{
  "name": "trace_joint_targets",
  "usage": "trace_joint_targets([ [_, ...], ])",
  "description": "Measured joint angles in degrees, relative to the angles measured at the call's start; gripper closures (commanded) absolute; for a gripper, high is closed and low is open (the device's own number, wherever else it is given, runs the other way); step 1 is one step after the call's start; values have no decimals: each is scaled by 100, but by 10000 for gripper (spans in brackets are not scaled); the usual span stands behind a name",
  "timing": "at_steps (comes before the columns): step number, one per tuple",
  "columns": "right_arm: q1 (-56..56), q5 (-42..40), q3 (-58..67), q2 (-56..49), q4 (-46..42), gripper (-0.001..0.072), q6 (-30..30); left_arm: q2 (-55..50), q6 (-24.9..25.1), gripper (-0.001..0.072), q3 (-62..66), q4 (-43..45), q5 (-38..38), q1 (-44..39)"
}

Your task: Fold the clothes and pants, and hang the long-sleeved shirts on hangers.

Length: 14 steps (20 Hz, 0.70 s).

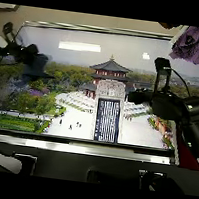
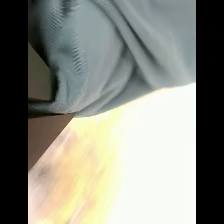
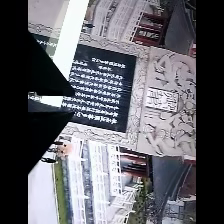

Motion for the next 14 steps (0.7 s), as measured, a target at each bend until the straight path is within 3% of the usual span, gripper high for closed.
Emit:
trace_joint_targets([
  [5,0,-592,0,450,-466,574,44,328,-769,694,-42,-229,-468,-2234],
  [9,0,-1073,0,730,-793,540,-72,223,-1770,683,-409,-22,-341,-3779],
  [10,0,-1139,0,769,-831,515,-114,184,-2020,590,-529,20,-286,-4039],
  [11,0,-1172,0,793,-846,514,-149,151,-2267,378,-632,31,-267,-4251],
  [12,0,-1167,-11,815,-859,515,-153,138,-2472,122,-697,37,-258,-4374],
  [13,0,-1117,-24,826,-887,491,-127,144,-2634,23,-739,74,-273,-4428],
  [14,-11,-1025,-35,833,-986,425,-17,188,-2715,23,-763,118,-332,-4404],
])
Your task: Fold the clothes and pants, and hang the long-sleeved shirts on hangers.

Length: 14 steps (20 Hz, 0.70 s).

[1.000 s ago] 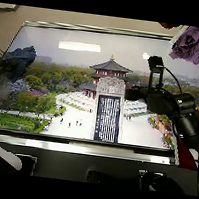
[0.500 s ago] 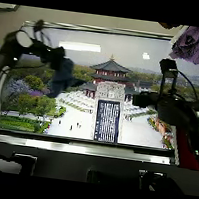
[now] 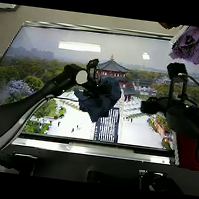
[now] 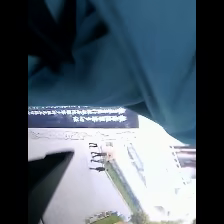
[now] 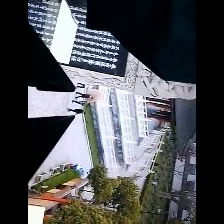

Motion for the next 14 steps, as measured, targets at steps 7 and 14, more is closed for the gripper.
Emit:
trace_joint_targets([
  [7,-2155,544,-636,-269,761,410,525,968,798,30,-22,57,-688,1663],
  [14,-2697,997,-1641,-1969,4931,212,-1447,1235,1362,31,-42,52,-1353,3141],
])
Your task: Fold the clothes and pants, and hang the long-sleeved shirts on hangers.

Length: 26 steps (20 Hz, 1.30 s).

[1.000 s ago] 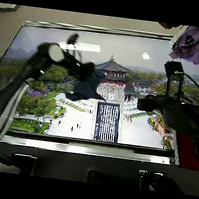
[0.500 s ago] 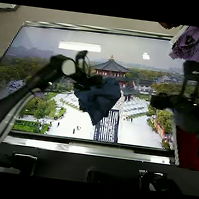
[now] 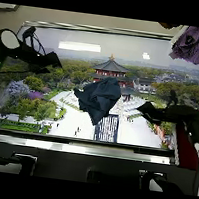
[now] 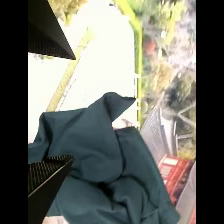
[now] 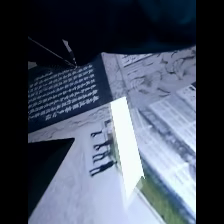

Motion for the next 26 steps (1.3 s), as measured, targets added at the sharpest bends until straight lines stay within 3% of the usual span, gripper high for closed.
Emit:
trace_joint_targets([
  [5,588,691,903,-1414,951,213,-483,-70,79,30,-13,20,-109,254],
  [11,1003,918,2406,-2964,1145,215,-538,-186,98,30,-15,48,-133,308],
  [16,1069,968,2771,-3565,1200,244,-433,-208,98,30,-15,87,-149,313],
  [18,1093,1003,2813,-3705,1290,410,-387,-208,98,31,-15,87,-149,308],
  [20,1158,1029,2830,-3790,1285,655,-387,-208,98,38,-15,85,-149,297],
  [21,1204,1036,2839,-3821,1276,683,-398,-210,98,41,-15,61,-155,295],
  [26,1296,1123,2909,-3676,1108,683,-494,-415,568,45,-553,-260,-66,455],
])
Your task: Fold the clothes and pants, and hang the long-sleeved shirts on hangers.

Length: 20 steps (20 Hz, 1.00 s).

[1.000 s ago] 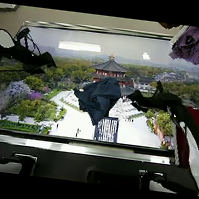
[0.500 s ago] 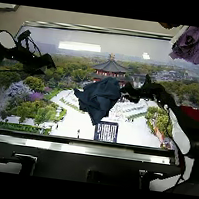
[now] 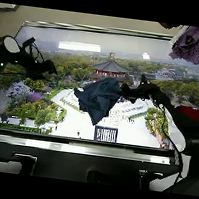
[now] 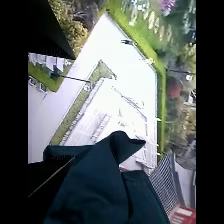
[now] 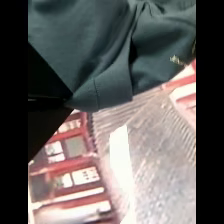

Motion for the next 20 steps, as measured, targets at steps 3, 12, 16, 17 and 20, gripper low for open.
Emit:
trace_joint_targets([
  [3,15,-20,11,210,-103,683,0,-321,846,45,-785,-1139,455,151],
  [12,20,-442,20,420,-188,683,0,-1270,2218,114,-1484,-3084,1480,-216],
  [16,20,-527,20,479,-190,683,31,-1458,2312,696,-1508,-3320,1849,-372],
  [17,20,-533,20,518,-197,684,44,-1515,2319,691,-1517,-3296,1917,-396],
  [20,22,-538,24,761,-387,684,118,-1517,2345,694,-1362,-3340,1998,-409],
])
